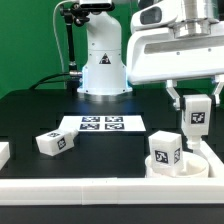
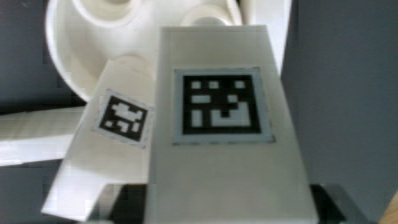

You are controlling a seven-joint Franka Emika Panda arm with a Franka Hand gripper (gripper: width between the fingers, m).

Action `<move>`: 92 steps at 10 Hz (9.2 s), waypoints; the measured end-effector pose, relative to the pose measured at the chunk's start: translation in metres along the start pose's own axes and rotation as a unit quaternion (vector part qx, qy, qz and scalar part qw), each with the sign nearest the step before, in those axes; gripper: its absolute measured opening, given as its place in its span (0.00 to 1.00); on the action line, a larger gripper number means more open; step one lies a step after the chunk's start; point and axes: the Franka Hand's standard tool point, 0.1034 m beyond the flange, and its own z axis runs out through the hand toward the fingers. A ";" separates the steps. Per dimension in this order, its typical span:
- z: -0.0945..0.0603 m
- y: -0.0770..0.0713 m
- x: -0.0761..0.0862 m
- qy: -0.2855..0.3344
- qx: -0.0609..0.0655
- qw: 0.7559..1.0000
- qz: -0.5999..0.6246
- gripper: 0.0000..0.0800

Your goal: Assemble stool

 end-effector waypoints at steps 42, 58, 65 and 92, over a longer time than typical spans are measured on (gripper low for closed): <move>0.027 -0.008 0.013 -0.016 -0.003 0.999 -0.037 0.43; 0.037 -0.003 0.001 0.007 -0.005 0.999 -0.046 0.43; 0.032 -0.006 0.003 0.007 -0.003 0.999 -0.047 0.81; 0.028 -0.004 -0.001 -0.201 -0.013 0.977 -0.065 0.42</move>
Offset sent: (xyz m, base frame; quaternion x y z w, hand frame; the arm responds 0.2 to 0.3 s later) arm 0.0127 0.0127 -0.0048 -0.0299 0.0175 -0.0983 0.9945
